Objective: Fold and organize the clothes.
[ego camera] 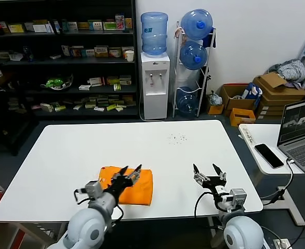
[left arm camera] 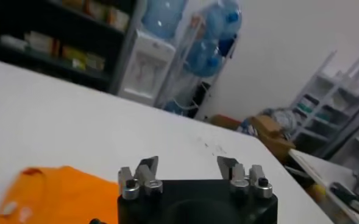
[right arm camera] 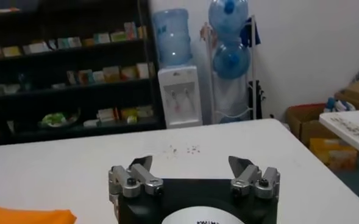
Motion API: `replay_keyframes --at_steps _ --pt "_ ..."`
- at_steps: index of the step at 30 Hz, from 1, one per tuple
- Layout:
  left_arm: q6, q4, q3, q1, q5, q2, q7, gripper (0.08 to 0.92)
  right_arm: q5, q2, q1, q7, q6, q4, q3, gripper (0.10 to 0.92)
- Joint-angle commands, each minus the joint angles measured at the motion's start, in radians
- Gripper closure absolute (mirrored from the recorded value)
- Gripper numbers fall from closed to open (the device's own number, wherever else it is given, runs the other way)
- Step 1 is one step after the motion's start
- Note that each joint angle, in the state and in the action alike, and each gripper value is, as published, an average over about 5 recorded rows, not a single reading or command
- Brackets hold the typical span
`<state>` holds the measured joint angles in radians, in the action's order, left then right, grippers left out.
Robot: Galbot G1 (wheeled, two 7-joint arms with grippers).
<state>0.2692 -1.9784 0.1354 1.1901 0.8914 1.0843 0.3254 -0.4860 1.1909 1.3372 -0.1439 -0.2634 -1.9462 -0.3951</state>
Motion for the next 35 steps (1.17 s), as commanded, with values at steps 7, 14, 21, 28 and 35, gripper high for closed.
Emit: replay_keyframes --at_steps 7,14,21,28,35 --pt "-0.728 0.214 0.567 0.486 -0.517 0.260 -0.527 0.181 0.175 0.064 0.165 0.254 0.352 0.088 -0.108 0.203" --pt "-0.760 0.217 0.572 0.451 -0.514 0.323 -0.548 0.177 0.223 0.088 0.200 0.281 0.423 0.096 -0.149 0.203" --pt "-0.759 0.229 0.566 0.445 -0.518 0.324 -0.554 0.177 0.226 0.101 0.204 0.298 0.427 0.089 -0.153 0.203" --pt "-0.771 0.241 0.565 0.452 -0.529 0.328 -0.561 0.177 0.241 0.106 0.207 0.298 0.425 0.090 -0.150 0.203" --pt "-0.776 0.250 0.561 0.452 -0.532 0.328 -0.564 0.177 0.245 0.104 0.208 0.296 0.421 0.087 -0.150 0.203"
